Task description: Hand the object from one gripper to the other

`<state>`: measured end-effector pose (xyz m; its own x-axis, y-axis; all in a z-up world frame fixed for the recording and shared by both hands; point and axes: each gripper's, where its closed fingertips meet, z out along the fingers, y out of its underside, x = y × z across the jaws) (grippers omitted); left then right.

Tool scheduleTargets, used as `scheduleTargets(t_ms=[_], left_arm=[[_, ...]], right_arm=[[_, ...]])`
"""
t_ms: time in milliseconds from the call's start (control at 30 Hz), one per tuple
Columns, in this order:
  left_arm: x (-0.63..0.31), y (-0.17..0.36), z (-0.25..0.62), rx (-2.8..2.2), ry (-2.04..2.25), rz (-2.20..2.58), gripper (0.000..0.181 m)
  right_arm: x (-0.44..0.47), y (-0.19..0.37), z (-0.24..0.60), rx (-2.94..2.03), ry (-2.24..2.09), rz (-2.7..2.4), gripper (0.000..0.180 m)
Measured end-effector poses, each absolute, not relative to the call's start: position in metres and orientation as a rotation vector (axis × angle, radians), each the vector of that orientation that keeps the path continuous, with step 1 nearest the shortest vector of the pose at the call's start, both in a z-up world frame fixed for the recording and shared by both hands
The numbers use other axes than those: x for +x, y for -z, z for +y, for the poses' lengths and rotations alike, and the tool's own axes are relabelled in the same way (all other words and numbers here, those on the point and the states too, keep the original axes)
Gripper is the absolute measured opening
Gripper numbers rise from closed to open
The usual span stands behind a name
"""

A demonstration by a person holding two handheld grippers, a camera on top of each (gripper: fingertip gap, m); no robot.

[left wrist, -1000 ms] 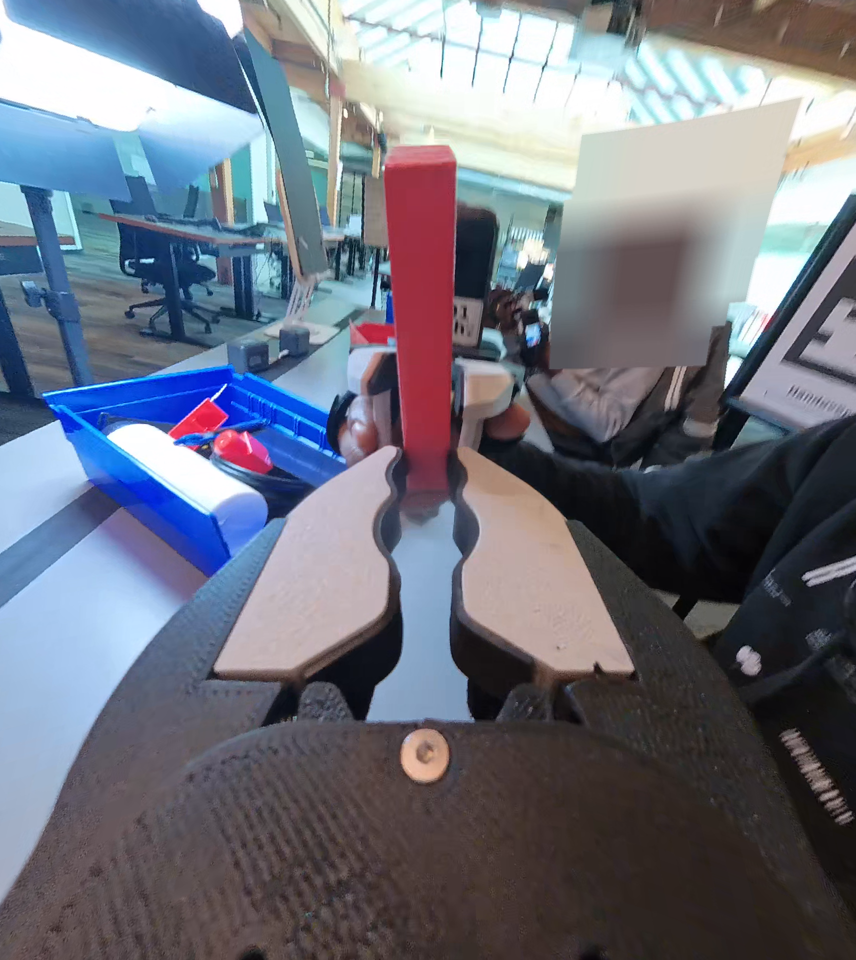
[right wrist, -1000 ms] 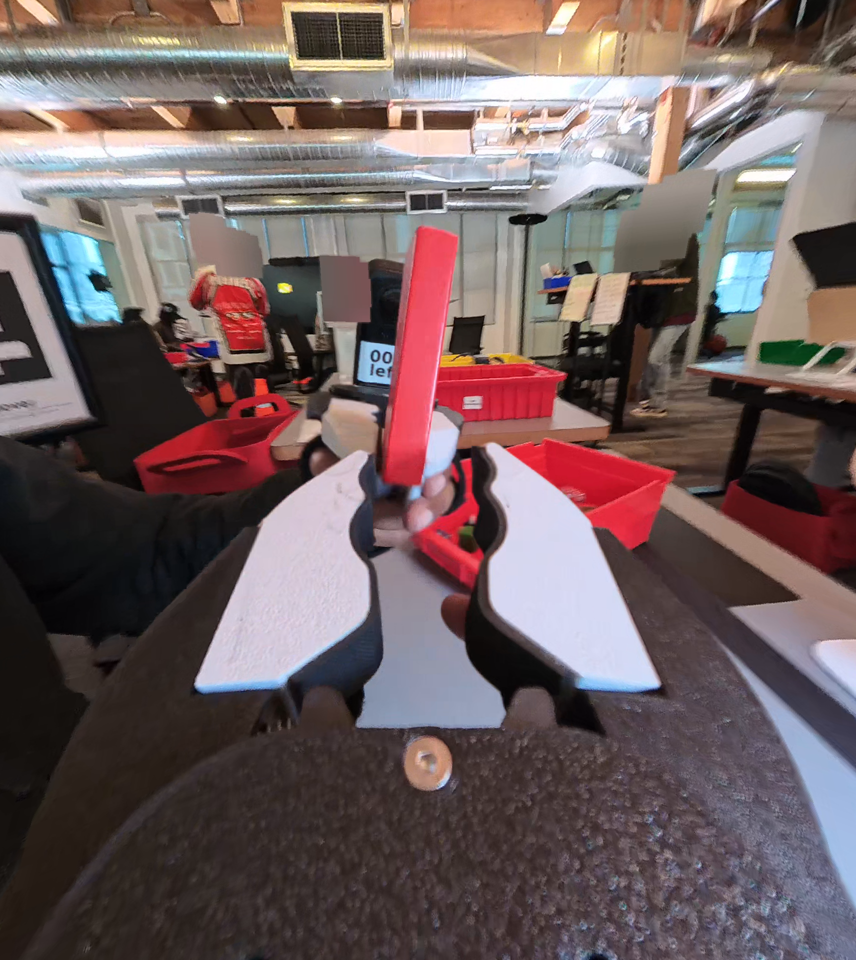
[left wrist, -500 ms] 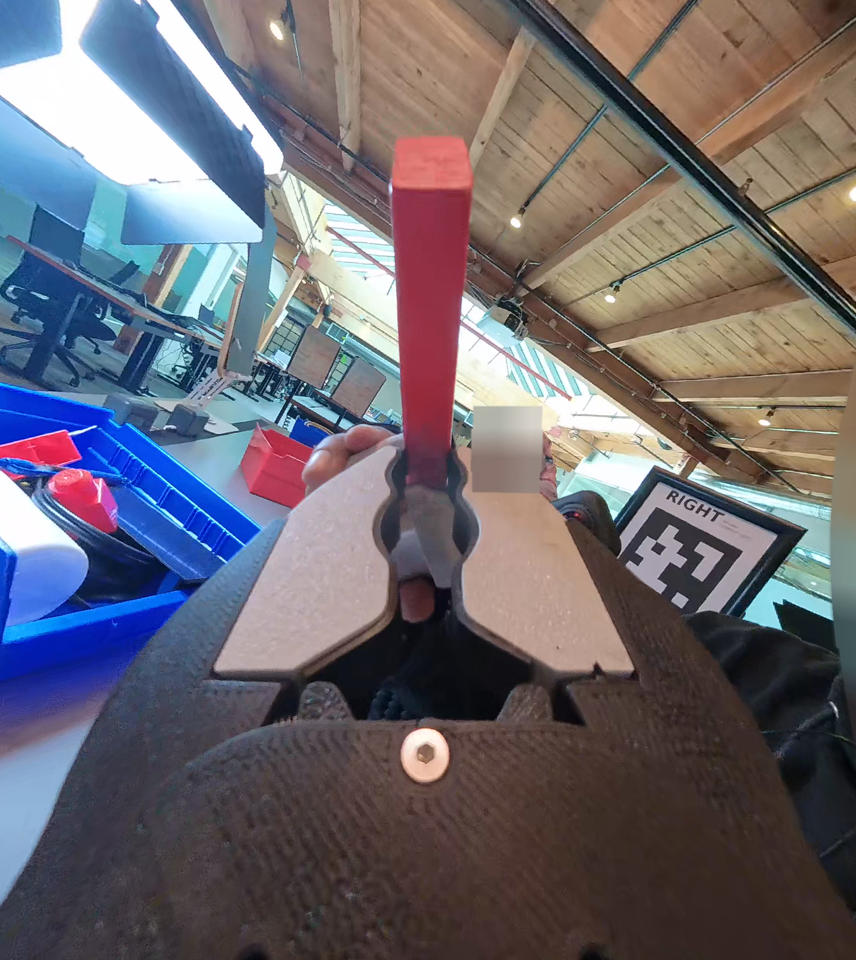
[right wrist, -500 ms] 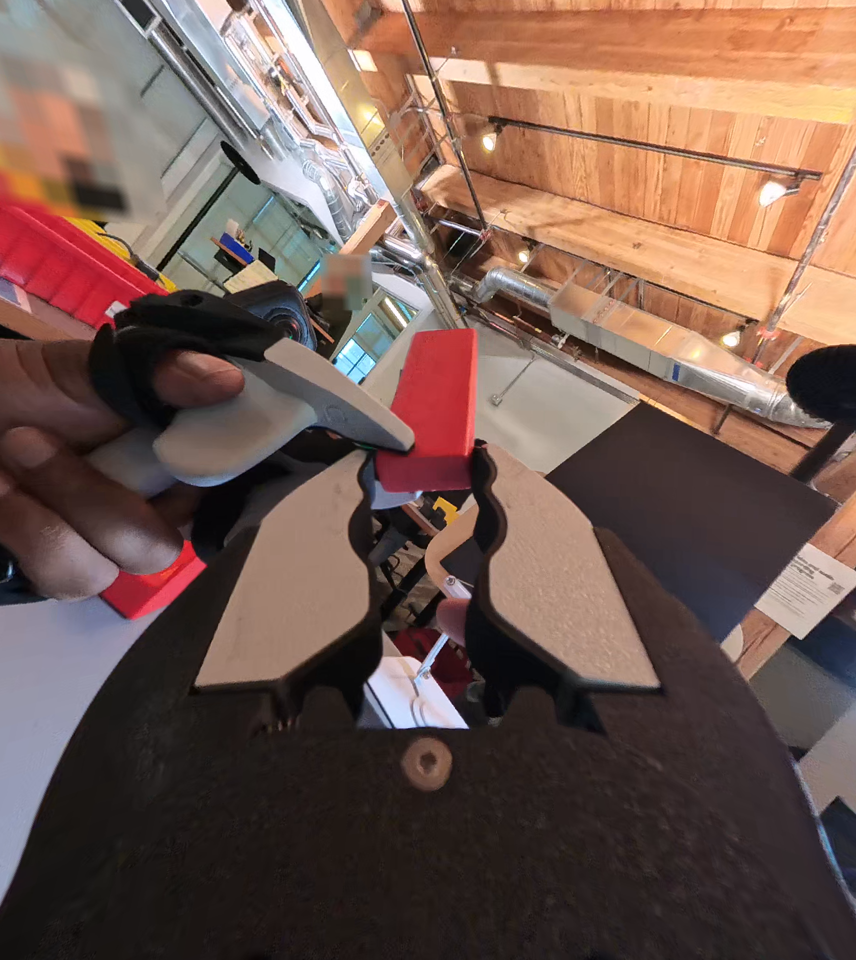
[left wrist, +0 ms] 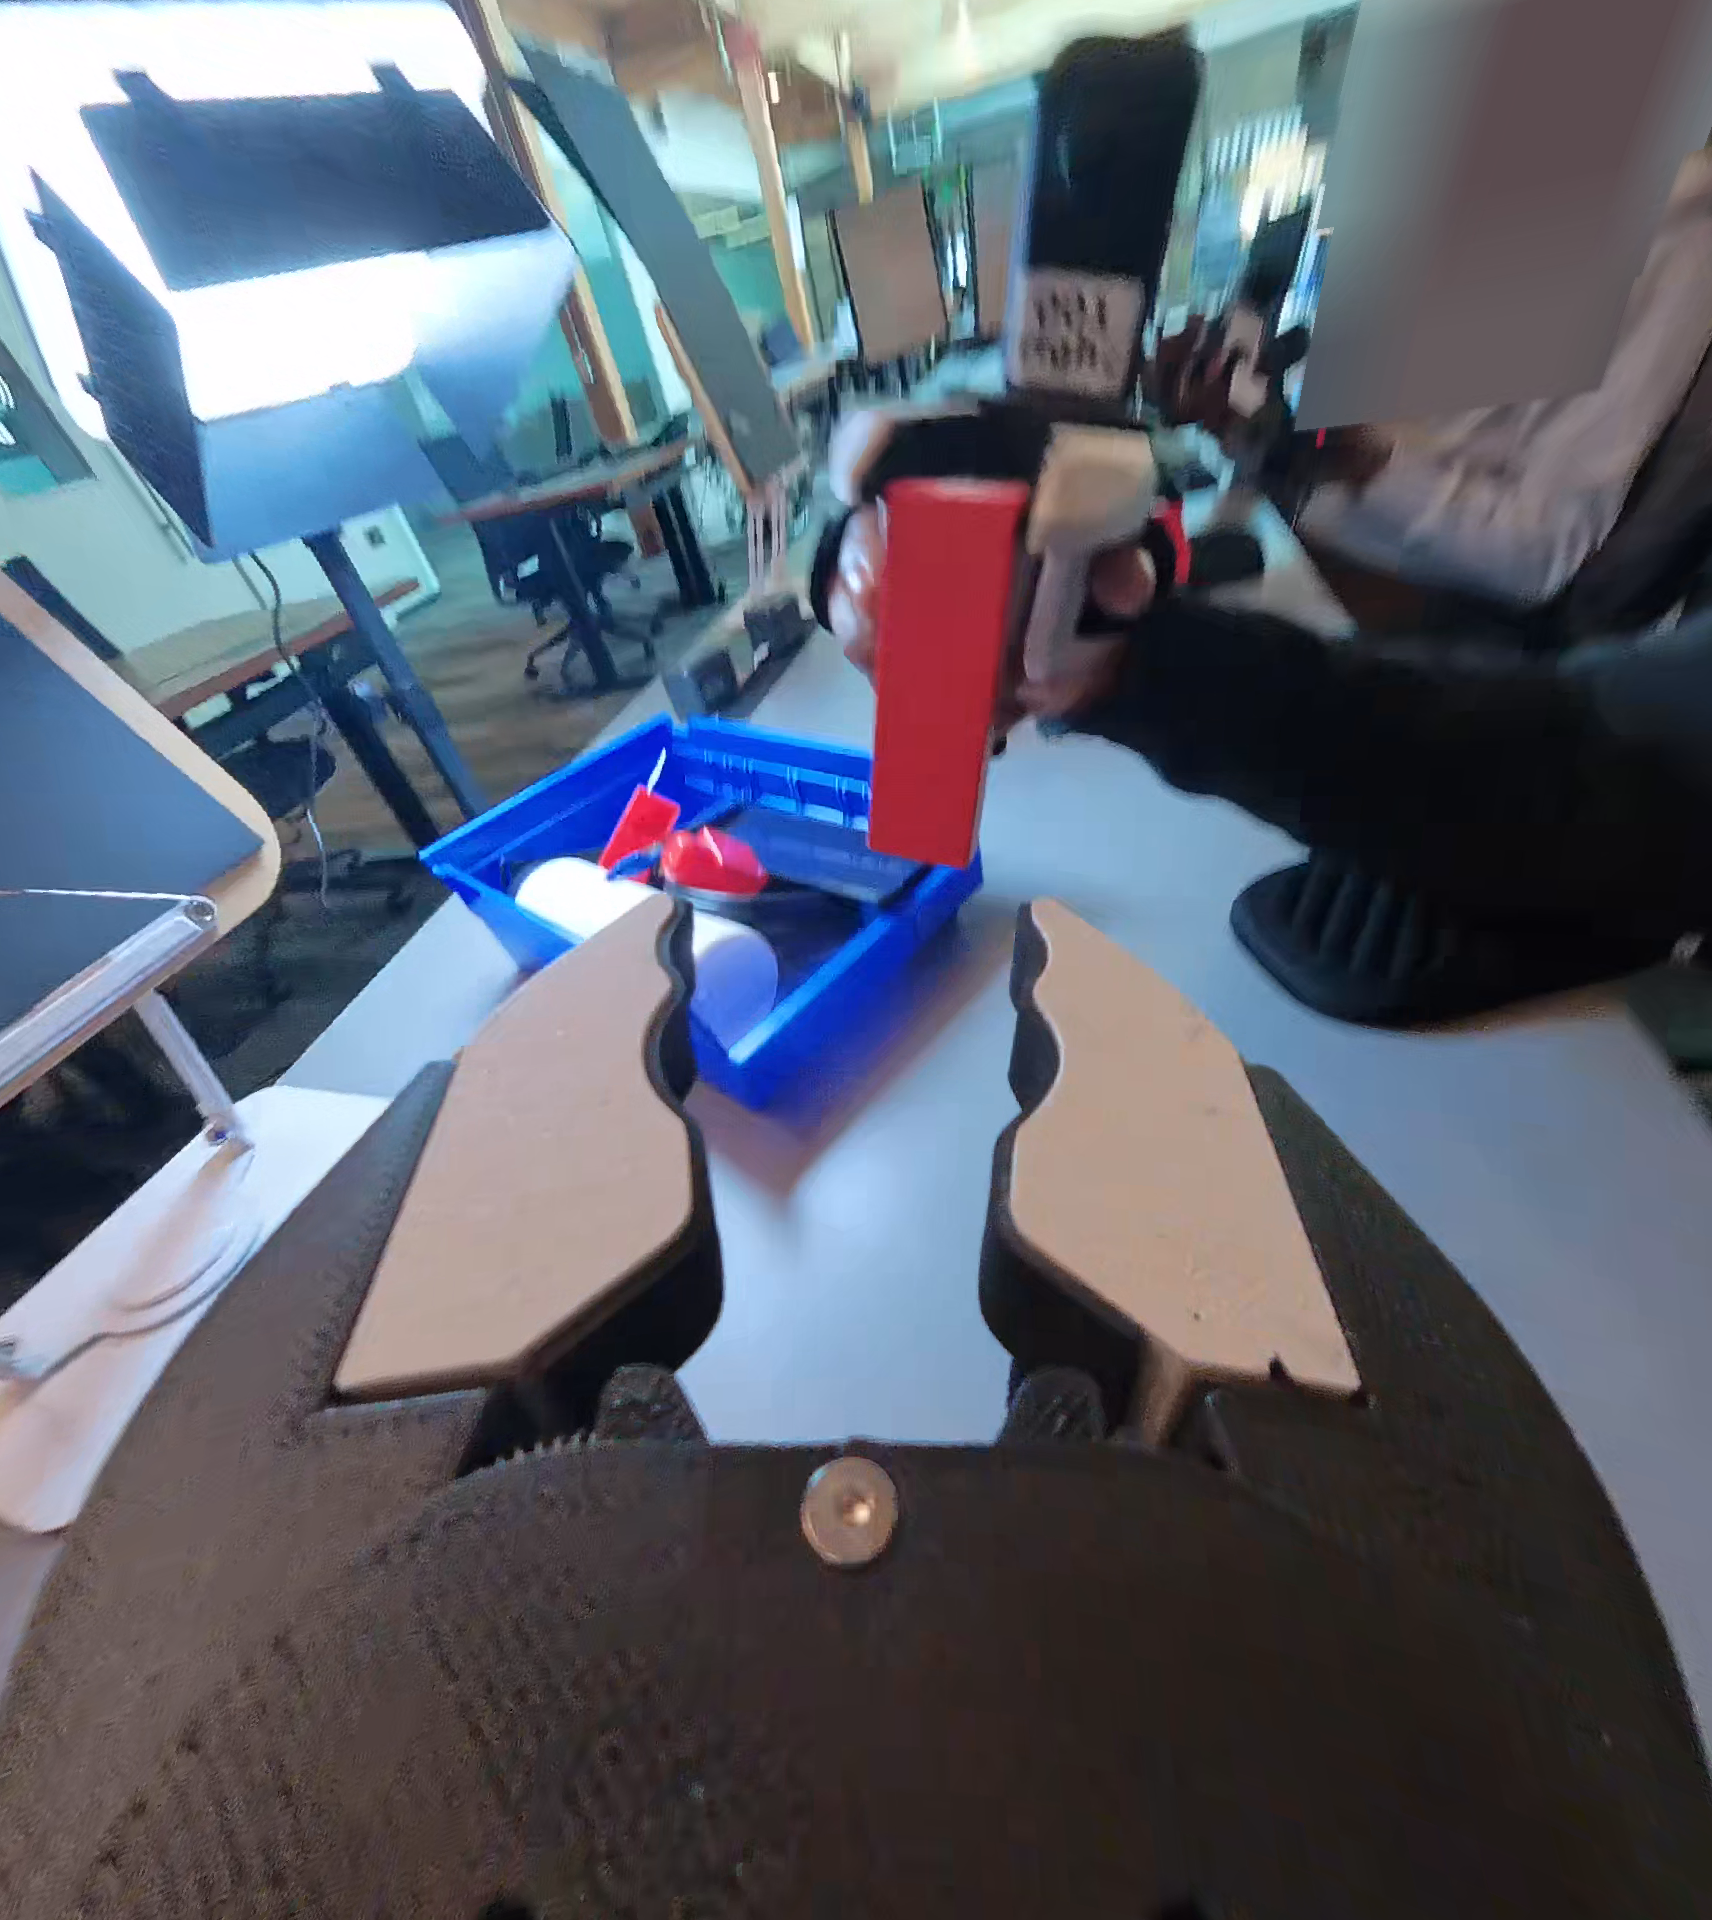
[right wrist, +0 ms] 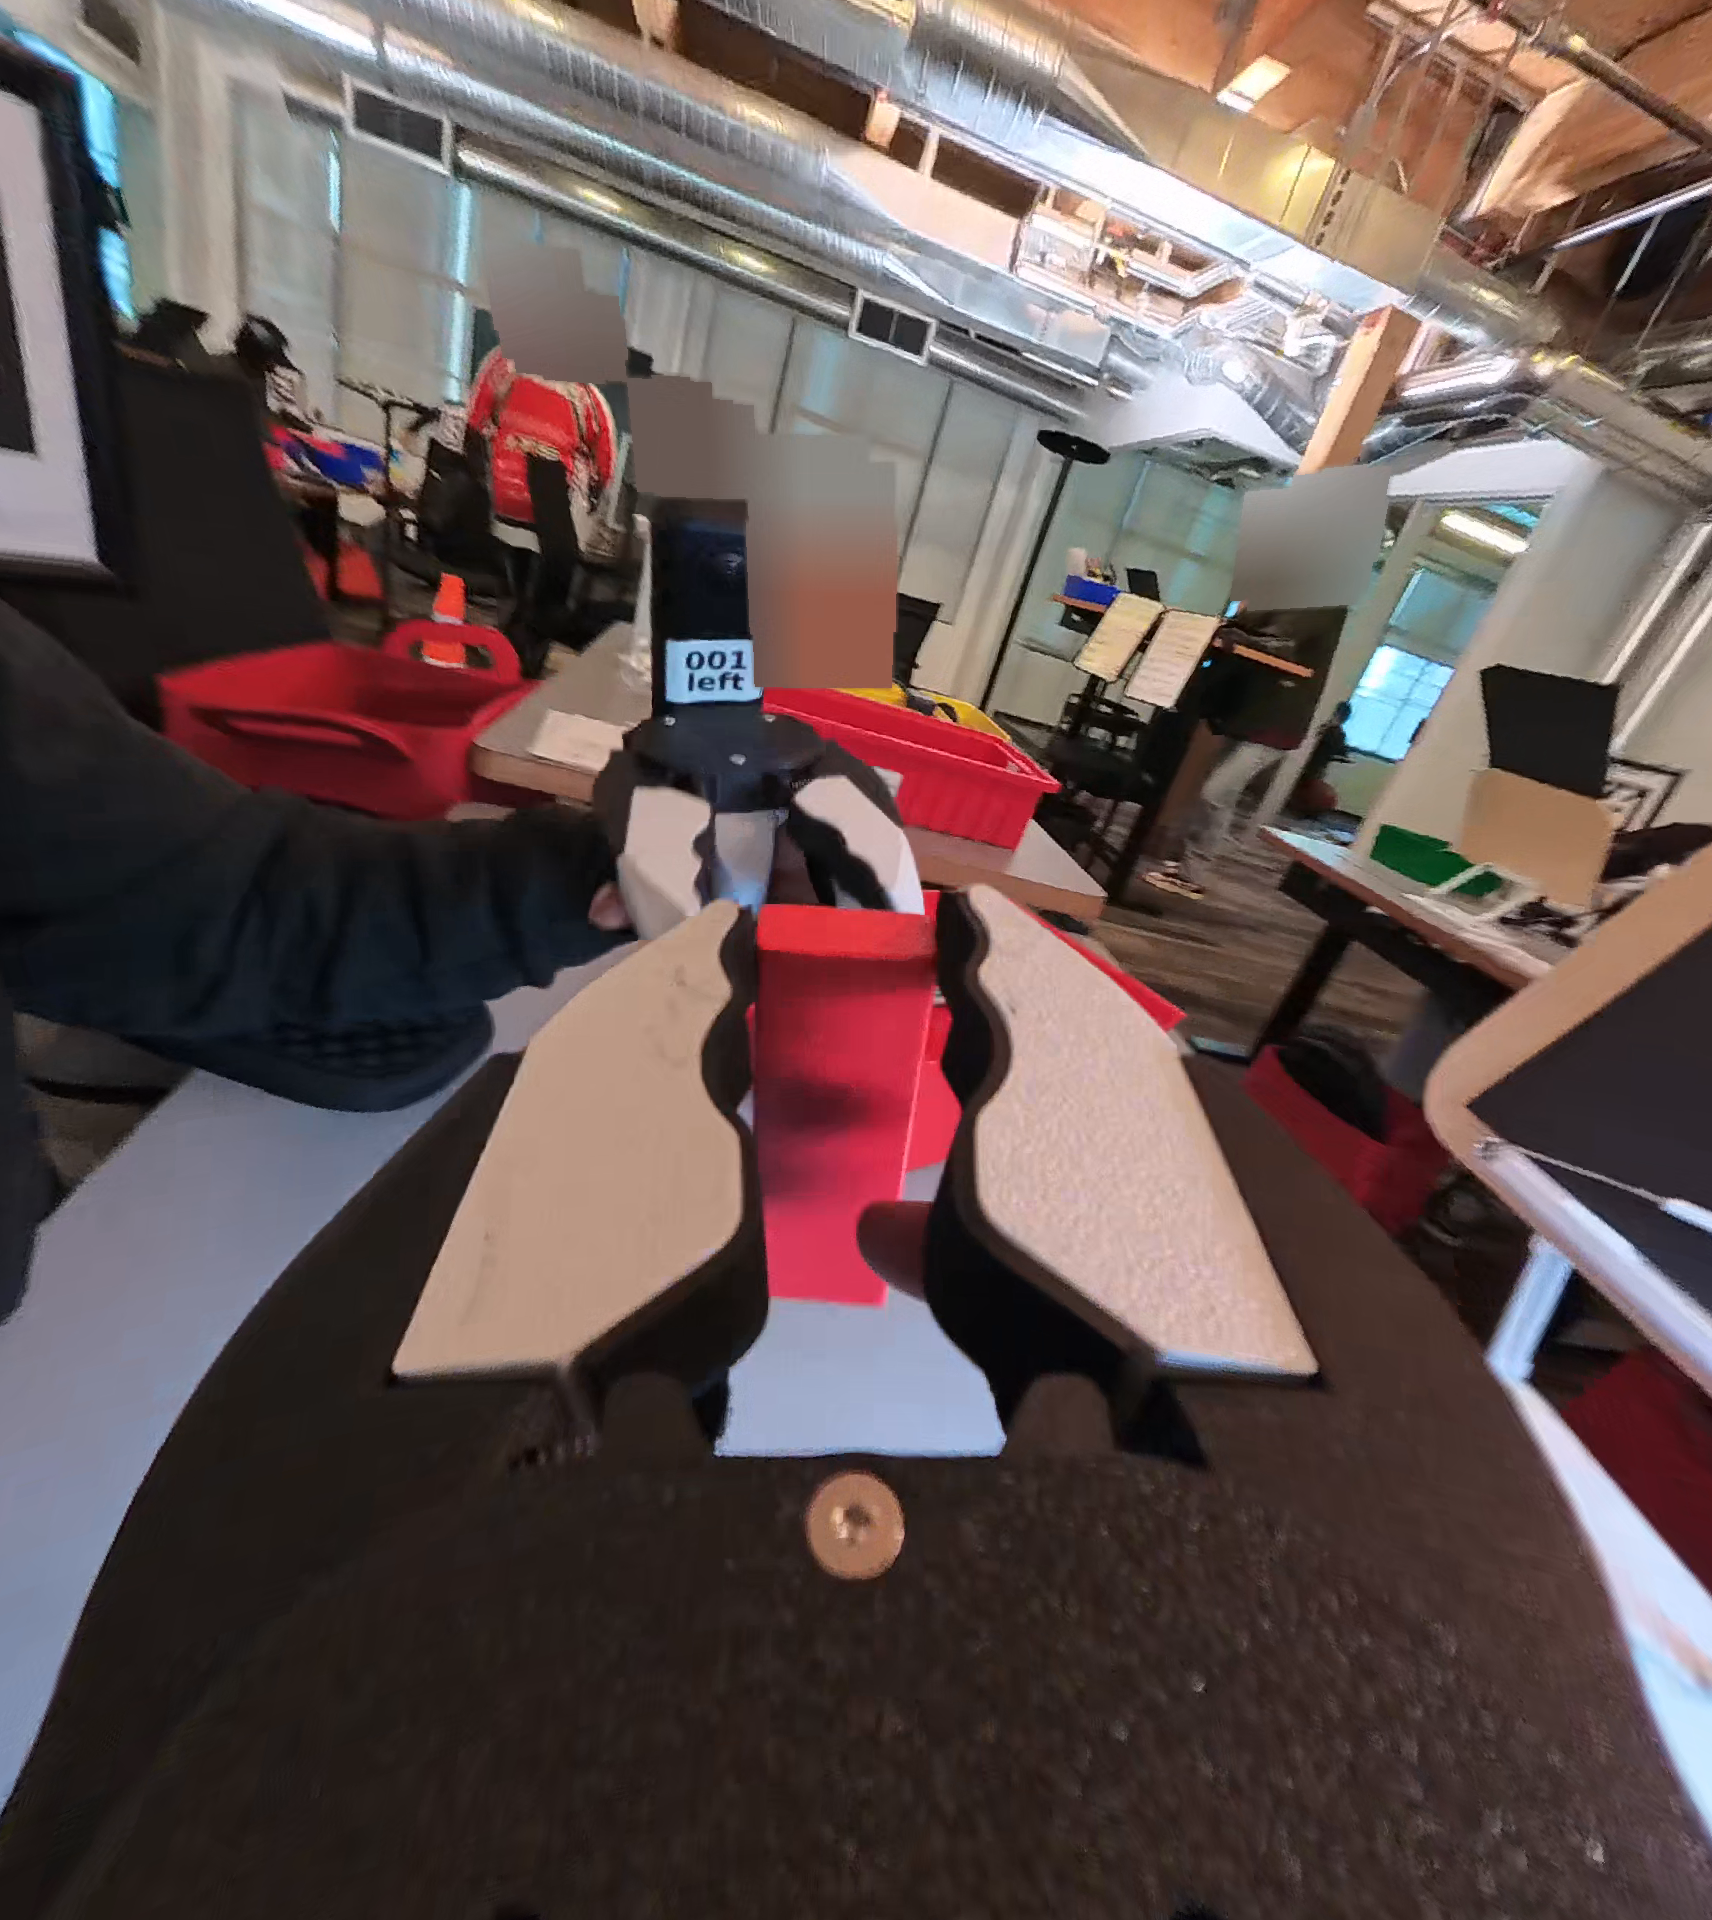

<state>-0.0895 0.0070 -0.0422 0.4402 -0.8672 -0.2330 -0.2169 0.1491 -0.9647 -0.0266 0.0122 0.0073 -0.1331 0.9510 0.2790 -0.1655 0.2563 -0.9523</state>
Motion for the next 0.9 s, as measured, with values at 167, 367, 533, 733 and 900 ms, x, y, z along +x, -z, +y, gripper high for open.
scheduleTargets(t_ms=[167, 367, 533, 733, 900], left_arm=[[-0.054, 0.077, 0.010, -1.423, 0.584, 1.132, 0.063], [-0.027, 0.095, 0.008, -1.426, 0.745, 1.092, 0.060], [-0.025, 0.089, -0.001, -1.441, 0.878, 1.096, 0.033], [-0.047, 0.063, 0.013, -1.521, 1.211, 0.800, 0.033], [-0.063, 0.052, 0.016, -1.585, 1.483, 0.625, 0.033]], right_arm=[[-0.038, 0.005, 0.005, -0.843, -1.250, -1.372, 0.034], [-0.048, 0.004, -0.017, -0.805, -1.391, -1.394, 0.034], [-0.051, 0.002, -0.011, -0.840, -1.393, -1.350, 0.034], [-0.043, -0.006, 0.036, -0.886, -0.963, -1.198, 0.049], [-0.049, 0.013, 0.041, -0.786, -0.463, -1.361, 0.076]])
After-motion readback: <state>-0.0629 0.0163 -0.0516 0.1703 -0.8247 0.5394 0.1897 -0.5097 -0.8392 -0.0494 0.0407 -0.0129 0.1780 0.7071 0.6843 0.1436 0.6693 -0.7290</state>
